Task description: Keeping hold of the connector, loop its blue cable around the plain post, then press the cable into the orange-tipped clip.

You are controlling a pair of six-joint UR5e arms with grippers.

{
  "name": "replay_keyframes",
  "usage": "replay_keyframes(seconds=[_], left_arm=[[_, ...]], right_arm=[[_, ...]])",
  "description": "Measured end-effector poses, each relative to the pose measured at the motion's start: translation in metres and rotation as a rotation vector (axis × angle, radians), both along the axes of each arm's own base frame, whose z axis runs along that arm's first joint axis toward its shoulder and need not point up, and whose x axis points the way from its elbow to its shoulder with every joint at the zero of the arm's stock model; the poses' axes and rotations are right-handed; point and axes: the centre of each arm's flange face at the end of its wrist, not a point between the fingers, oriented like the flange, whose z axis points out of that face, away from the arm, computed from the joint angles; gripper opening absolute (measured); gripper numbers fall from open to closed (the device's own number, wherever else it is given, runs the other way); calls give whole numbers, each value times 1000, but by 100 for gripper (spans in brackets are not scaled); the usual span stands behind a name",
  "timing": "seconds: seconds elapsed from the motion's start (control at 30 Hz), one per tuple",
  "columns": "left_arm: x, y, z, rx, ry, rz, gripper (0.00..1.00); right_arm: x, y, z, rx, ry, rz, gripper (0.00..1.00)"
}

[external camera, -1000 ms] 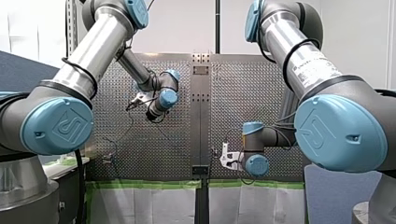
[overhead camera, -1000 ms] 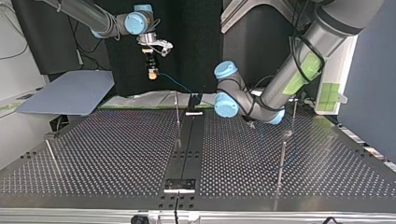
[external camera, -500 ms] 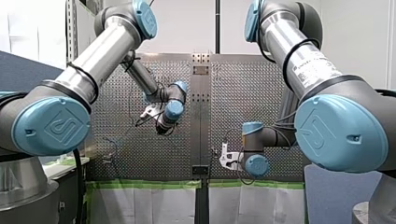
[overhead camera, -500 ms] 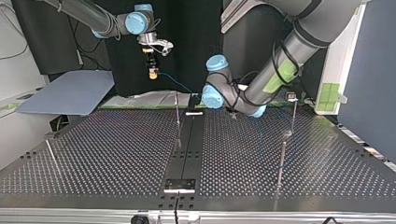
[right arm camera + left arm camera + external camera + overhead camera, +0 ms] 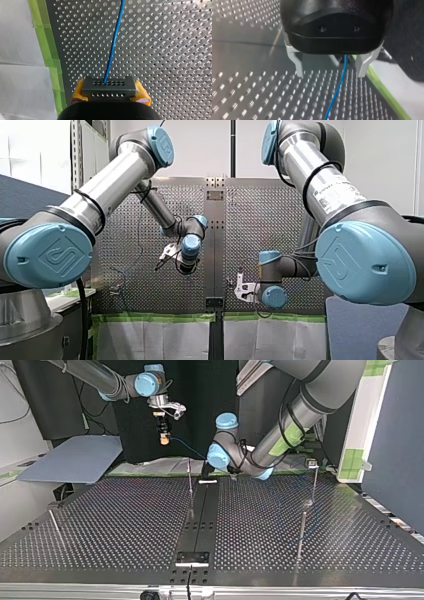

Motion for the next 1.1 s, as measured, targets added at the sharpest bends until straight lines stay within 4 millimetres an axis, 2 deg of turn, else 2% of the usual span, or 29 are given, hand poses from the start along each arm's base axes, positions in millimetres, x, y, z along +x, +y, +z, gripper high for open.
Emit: replay_keyframes(seconds=[0.33,0.7,0.97,1.1], left_arm=[[-17,-23,-44,-21,105,-100,100],[-21,-28,-50,-14,108,-106,100],[-15,-26,-49,2,54,-72,100],[-12,-31,-56,4,40,-65,100]], right_arm=[[0,0,0,2,2,0,0],[0,1,0,3,3,1,0],[1,1,0,0,2,4,0],[2,1,0,-2,-1,4,0]])
